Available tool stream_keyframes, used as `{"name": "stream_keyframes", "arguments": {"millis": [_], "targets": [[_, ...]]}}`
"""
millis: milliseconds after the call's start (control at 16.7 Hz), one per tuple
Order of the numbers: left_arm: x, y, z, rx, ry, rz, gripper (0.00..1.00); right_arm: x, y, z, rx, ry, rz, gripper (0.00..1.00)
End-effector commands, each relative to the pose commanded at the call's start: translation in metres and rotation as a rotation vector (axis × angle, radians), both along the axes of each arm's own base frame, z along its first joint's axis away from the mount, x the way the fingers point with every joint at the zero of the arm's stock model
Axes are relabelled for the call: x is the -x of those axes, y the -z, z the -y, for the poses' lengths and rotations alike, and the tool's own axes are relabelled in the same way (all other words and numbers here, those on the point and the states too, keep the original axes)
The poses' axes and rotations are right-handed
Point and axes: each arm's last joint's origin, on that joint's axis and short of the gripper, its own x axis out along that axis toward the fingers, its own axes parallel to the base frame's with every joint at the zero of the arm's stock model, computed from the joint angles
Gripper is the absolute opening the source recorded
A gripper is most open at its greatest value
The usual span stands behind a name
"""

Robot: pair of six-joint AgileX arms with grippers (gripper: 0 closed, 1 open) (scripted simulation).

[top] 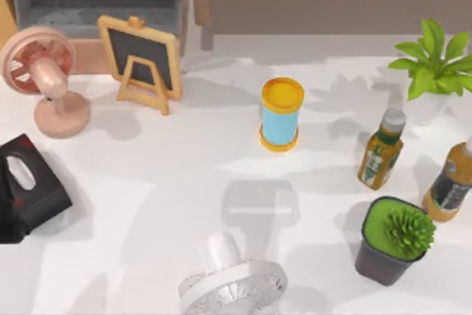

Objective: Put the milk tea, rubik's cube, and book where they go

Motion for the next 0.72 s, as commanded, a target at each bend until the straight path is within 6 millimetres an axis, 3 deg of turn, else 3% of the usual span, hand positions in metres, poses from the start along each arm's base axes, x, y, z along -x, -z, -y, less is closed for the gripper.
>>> {"name": "stream_keyframes", "arguments": {"millis": [240,720], "targets": [[0.0000,0.0000,0.0000,0.000,0.000,0.000,1.00,0.0000,0.0000,0.0000,0.000,0.000,0.000,0.98],[0.0000,0.0000,0.0000,0.000,0.000,0.000,1.00,0.0000,0.0000,0.0000,0.000,0.000,0.000,1.00]]}}
